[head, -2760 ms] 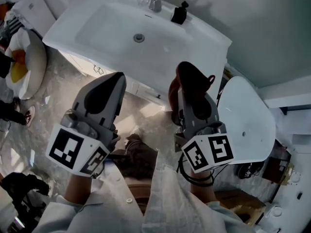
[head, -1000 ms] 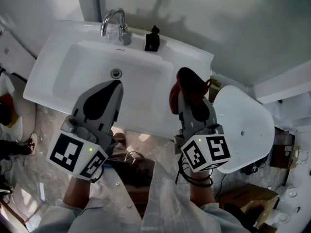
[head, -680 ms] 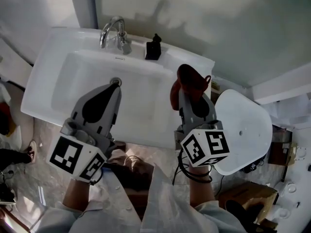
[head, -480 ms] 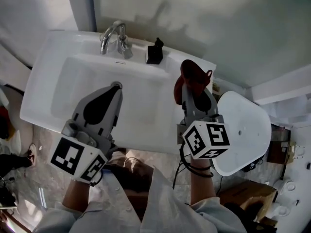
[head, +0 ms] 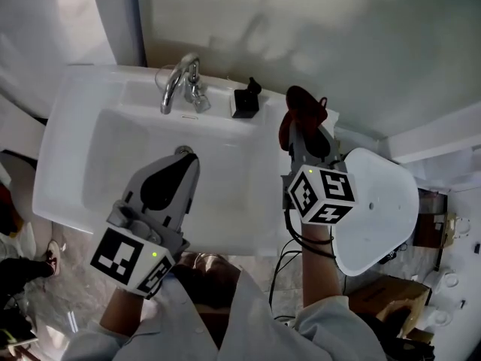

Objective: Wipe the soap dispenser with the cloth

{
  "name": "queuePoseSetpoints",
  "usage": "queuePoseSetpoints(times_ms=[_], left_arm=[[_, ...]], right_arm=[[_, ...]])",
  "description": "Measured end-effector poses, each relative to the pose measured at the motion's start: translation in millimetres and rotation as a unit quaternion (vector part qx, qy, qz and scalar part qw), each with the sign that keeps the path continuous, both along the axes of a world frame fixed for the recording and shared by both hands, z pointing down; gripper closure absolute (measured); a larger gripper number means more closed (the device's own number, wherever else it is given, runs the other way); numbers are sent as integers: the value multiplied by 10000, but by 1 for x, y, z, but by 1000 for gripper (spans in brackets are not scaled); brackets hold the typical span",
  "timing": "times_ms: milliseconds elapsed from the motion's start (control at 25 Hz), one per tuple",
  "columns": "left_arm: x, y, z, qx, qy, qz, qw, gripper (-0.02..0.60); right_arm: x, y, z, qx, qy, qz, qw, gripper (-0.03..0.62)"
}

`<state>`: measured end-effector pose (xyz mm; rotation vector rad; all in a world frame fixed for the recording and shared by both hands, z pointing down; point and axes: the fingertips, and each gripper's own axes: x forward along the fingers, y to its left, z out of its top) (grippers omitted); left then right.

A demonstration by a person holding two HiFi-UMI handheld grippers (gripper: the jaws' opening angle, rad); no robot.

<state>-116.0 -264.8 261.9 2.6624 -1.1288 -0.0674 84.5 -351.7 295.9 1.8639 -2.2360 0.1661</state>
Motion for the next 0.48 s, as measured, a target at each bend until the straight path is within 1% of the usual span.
queuePoseSetpoints(times_ms=[120,320,480], left_arm=[[-2,-7,4,-37,37,124,9999,584],[-5,-19,14,-180,85,263,9995,584],[-6,-25,16,-246,138,283,9992,584]], right_arm=[[-1,-19,12,-74,218,97,9997,539],[-4,-45,25,-139,799,143,9966,539],[-8,-55,39,-296,1012,98,9944,539]])
